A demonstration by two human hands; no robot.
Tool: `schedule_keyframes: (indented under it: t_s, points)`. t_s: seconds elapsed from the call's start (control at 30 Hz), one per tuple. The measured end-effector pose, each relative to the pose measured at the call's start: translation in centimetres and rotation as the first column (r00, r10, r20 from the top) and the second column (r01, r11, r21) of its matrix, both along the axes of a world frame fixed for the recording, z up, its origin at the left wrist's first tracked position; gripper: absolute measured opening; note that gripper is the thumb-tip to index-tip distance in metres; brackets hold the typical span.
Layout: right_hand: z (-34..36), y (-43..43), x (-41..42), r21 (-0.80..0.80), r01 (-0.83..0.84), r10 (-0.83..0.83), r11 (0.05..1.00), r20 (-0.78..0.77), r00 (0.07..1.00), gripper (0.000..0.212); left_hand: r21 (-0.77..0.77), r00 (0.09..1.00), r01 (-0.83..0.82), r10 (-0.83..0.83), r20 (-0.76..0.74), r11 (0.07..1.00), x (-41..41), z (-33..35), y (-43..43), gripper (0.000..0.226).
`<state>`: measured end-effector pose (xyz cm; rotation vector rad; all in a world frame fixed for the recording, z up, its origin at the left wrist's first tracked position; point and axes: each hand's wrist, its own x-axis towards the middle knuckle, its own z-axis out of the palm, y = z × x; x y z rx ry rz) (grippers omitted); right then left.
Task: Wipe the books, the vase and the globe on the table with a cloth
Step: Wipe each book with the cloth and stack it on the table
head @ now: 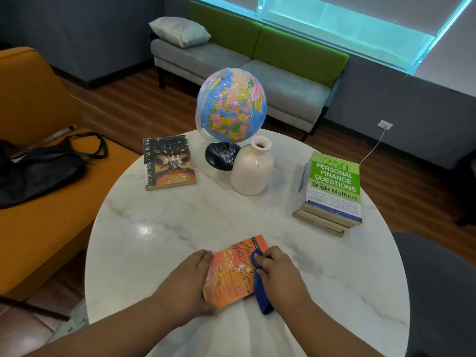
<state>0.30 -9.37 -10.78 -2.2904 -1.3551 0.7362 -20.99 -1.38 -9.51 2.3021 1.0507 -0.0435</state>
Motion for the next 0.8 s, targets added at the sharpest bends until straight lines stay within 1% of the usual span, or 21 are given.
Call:
schedule_keyframes:
  t_s: [0.1,0.2,0.27,0.3,0.4,0.43,0.5,0.57,0.6,0.7,0.73,0.8]
  points:
    - [-0.2,-0.4,0.2,-0.027,-0.073,0.073,0.997,-0.005,0.997,0.005,0.004,1.000,0.005,-0.005,-0.008,1.000,0.1,0.1,0.0,0.121]
    - [0.1,0.3,1.0,-0.015,-0.006,0.005,1.000,-0.010,1.000,0.004,0.027,1.000,0.005,-0.005,-0.014,1.000,0.2,0.3,0.0,0.119]
    - [0.2,0.7,0.7,-0.023,0.019,-0.018,1.000,0.028,0.999,0.007,0.052,0.999,0.014,-0.012,-0.042,0.999,0.3,0.3,-0.1,0.119]
    - [-0.1,0.6,0.5,-0.033,-0.030,0.032,0.999,0.059,0.998,0.010,0.062,0.998,0.016,-0.013,-0.055,0.998,0.3,0.3,0.0,0.119]
    - [-0.2,-0.4,0.3,-0.043,-0.178,0.180,0.983,0.053,0.982,0.013,0.083,0.997,0.024,-0.018,-0.080,0.996,0.3,0.3,-0.1,0.118]
    - [-0.1,-0.5,0.6,-0.037,-0.185,0.187,0.982,0.045,0.981,0.011,0.085,0.996,0.027,-0.020,-0.084,0.996,0.2,0.3,-0.1,0.118]
    - [0.2,0.2,1.2,-0.034,-0.140,0.142,0.990,0.064,0.988,0.005,0.086,0.996,0.027,-0.019,-0.087,0.996,0.3,0.3,-0.1,0.117]
    - [0.6,1.0,0.9,-0.043,-0.084,0.088,0.996,0.097,0.991,0.007,0.087,0.996,0.027,-0.019,-0.090,0.996,0.3,0.3,-0.1,0.117]
    - [0.6,1.1,0.6,-0.038,-0.094,0.097,0.995,0.115,0.989,0.012,0.088,0.996,0.028,-0.020,-0.092,0.996,0.3,0.2,-0.1,0.117]
    - [0.1,0.1,-0.2,-0.057,-0.264,0.270,0.963,0.143,0.952,0.024,0.087,0.996,0.031,-0.023,-0.092,0.996,0.2,0.1,0.0,0.118]
    - [0.1,-0.2,-0.1,-0.059,-0.287,0.292,0.956,0.122,0.948,0.023,0.089,0.996,0.032,-0.024,-0.092,0.996,0.2,0.1,0.0,0.118]
    - [0.1,0.0,0.6,-0.053,-0.247,0.251,0.968,0.125,0.960,0.020,0.086,0.995,0.034,-0.026,-0.093,0.996,0.2,0.1,0.0,0.119]
